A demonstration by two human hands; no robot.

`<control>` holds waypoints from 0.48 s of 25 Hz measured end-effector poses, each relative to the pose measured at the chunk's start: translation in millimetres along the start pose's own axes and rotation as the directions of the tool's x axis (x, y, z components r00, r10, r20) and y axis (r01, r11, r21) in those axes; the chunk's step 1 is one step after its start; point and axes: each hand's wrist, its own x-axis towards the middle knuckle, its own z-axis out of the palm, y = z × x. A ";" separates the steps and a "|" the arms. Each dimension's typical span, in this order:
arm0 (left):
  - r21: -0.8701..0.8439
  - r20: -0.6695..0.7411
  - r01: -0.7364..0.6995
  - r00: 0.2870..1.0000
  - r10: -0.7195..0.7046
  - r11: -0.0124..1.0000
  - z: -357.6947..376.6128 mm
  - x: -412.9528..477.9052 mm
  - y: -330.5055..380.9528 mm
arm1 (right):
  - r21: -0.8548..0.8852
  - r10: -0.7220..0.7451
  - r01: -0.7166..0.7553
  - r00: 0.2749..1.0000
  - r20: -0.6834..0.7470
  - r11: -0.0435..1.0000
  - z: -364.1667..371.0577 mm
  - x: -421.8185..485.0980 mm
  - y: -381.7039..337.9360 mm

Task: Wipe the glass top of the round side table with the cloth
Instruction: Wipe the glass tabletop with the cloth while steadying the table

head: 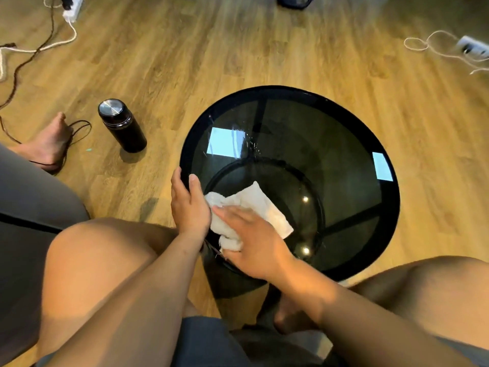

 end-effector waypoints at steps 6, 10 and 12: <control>0.370 0.123 -0.299 0.954 0.273 0.880 3.3 3.8 -7.6 | -0.200 0.356 -0.415 0.893 -0.276 0.887 -125.1 -54.3 141.1; 0.489 0.178 -0.367 0.930 0.321 0.791 2.7 7.6 -9.7 | -0.039 0.554 -0.660 0.660 -0.507 0.750 -123.8 8.4 137.6; 0.482 0.187 -0.369 0.929 0.318 0.795 2.3 8.9 -9.2 | -0.105 0.420 -0.535 0.756 -0.501 0.838 -92.7 49.0 101.7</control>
